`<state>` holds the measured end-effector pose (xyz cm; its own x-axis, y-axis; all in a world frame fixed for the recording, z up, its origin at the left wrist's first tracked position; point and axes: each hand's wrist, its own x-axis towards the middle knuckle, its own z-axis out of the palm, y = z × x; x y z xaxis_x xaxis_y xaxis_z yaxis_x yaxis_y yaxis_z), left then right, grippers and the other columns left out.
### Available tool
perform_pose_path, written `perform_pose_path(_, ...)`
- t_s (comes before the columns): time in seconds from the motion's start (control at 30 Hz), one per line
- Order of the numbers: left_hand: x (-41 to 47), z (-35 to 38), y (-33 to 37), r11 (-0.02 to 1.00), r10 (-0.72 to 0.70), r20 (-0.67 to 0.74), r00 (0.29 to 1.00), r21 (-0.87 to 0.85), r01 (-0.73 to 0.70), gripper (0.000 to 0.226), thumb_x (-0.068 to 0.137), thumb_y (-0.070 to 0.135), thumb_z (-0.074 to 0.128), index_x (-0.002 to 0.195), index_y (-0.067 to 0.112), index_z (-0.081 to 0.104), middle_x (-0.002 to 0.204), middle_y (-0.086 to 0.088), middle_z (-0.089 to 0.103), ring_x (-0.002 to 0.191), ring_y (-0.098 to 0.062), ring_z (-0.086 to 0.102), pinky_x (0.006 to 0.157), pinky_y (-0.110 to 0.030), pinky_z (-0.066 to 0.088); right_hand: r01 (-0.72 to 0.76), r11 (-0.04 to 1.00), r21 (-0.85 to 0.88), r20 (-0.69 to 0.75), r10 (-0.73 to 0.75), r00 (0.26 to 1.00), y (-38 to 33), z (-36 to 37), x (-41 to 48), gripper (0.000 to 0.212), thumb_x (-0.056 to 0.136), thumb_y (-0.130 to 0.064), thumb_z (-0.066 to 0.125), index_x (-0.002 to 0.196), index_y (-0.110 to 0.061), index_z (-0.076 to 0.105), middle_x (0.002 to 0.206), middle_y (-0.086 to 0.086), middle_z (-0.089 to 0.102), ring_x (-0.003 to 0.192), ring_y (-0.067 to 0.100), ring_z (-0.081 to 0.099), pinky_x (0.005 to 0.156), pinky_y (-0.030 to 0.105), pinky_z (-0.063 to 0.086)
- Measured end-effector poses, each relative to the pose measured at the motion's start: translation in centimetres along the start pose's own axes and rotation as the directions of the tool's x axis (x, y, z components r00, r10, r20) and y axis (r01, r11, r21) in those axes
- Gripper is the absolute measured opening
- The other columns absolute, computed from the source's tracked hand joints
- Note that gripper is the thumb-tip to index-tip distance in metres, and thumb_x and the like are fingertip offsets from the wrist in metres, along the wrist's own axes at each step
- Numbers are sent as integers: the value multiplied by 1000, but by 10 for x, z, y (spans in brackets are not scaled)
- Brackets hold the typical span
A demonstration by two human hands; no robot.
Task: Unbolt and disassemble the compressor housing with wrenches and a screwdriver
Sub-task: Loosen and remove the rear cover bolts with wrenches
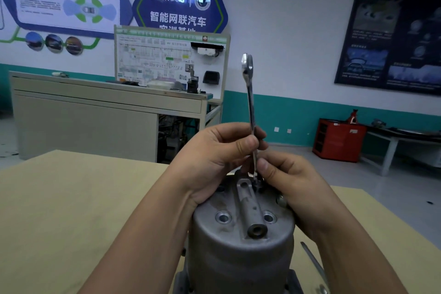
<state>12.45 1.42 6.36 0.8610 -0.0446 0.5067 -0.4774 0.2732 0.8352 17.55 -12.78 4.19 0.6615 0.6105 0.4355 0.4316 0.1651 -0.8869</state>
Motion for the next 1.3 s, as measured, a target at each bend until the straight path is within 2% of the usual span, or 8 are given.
perform_pose_path(0.3, 2, 4, 0, 992, 26, -13, 1000, 125, -24, 9, 55, 16, 80, 59, 19, 73, 61, 2, 67, 58, -9, 63, 58, -19, 51, 152, 969, -196, -24, -160, 987, 0, 0, -3, 32, 77, -37, 55, 92, -15, 73, 106, 20, 62, 103, 35, 58, 93, 58, 43)
perform_pose_path(0.5, 5, 12, 3, 970, 78, -73, 994, 234, -59, 16, 42, 25, 80, 49, 24, 66, 61, 2, 65, 58, -8, 59, 55, -16, 48, 202, 962, -181, -53, -215, 975, -1, 0, -6, 18, 71, -35, 59, 81, -33, 74, 84, -7, 73, 81, 5, 68, 69, 17, 52)
perform_pose_path(0.67, 7, 19, 5, 948, 120, -75, 990, 305, -92, 15, 54, 21, 74, 48, 22, 60, 52, 8, 60, 46, -1, 53, 47, -11, 42, 225, 962, -154, -121, -245, 962, 1, 1, -6, 19, 72, -31, 58, 82, -31, 74, 78, -8, 73, 75, 4, 67, 65, 17, 51)
perform_pose_path(0.83, 14, 14, 3, 916, 107, -61, 992, 395, -74, 26, 73, 9, 74, 57, 23, 60, 61, 3, 60, 55, -4, 55, 56, -14, 45, 166, 982, -86, -146, -177, 973, 2, 3, -4, 22, 72, -32, 56, 85, -31, 73, 73, -6, 71, 69, 4, 64, 62, 19, 50)
perform_pose_path(0.97, 15, 6, 5, 916, -9, 29, 1000, 401, -3, 13, 81, 22, 64, 80, 30, 75, 84, 7, 73, 89, -6, 66, 94, -40, 43, 136, 987, -82, -140, -147, 979, 2, 7, -3, 18, 72, -30, 56, 70, -26, 73, 64, -5, 67, 63, 4, 58, 58, 19, 47)
perform_pose_path(1.07, 15, 6, 6, 935, -23, 87, 996, 354, -9, 21, 84, 28, 55, 89, 31, 75, 83, 9, 72, 83, -1, 65, 86, -37, 40, 160, 987, 24, -177, -154, 972, 1, 9, -4, 16, 71, -26, 57, 72, -21, 72, 71, -3, 71, 67, 4, 63, 61, 17, 49)
perform_pose_path(1.2, 16, 10, 8, 947, 4, 147, 989, 316, -51, 19, 87, 24, 55, 95, 24, 72, 77, 10, 70, 76, 1, 63, 73, -19, 47, 184, 980, 80, -204, -165, 965, -2, 11, -5, 17, 71, -24, 57, 80, -22, 71, 71, -8, 72, 66, -3, 63, 58, 12, 48)
perform_pose_path(1.3, 16, 9, 8, 929, 12, 120, 993, 365, -55, 17, 85, 28, 57, 91, 28, 73, 75, 13, 68, 77, 2, 62, 81, -33, 39, 172, 982, 81, -197, -154, 968, -2, 10, -4, 17, 71, -24, 57, 78, -22, 73, 71, -9, 71, 67, -4, 63, 59, 11, 47)
